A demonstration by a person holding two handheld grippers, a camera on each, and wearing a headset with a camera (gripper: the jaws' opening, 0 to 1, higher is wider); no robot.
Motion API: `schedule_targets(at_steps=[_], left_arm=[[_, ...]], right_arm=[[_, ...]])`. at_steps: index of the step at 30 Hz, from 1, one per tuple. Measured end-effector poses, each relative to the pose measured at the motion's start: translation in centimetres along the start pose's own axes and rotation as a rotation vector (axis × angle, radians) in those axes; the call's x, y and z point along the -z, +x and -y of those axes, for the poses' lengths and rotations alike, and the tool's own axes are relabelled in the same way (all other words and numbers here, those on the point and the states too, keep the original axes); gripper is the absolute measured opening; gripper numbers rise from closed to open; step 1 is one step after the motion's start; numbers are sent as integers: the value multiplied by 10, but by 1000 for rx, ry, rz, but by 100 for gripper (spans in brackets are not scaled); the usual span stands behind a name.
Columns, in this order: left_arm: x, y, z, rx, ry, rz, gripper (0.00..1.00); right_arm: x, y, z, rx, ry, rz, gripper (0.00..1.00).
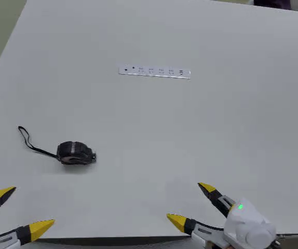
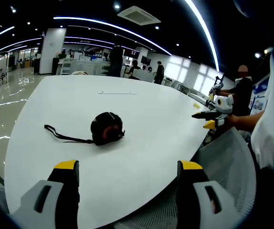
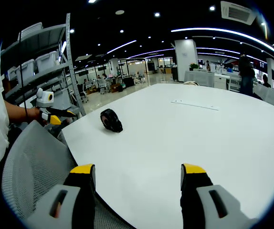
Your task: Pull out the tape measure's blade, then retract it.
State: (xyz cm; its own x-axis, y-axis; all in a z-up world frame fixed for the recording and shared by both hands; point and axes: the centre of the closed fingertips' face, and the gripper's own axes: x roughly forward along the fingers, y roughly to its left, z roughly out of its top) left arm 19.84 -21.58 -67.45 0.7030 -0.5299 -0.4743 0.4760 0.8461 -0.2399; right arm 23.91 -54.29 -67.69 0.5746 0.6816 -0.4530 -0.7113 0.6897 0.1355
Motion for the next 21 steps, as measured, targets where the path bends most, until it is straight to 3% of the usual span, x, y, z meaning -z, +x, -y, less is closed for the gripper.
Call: schedule_targets(at_steps=[21], left_arm=[[-1, 12, -7, 48, 82, -53, 82]], right_arm=[[-5, 18, -5, -71, -8, 11, 70]])
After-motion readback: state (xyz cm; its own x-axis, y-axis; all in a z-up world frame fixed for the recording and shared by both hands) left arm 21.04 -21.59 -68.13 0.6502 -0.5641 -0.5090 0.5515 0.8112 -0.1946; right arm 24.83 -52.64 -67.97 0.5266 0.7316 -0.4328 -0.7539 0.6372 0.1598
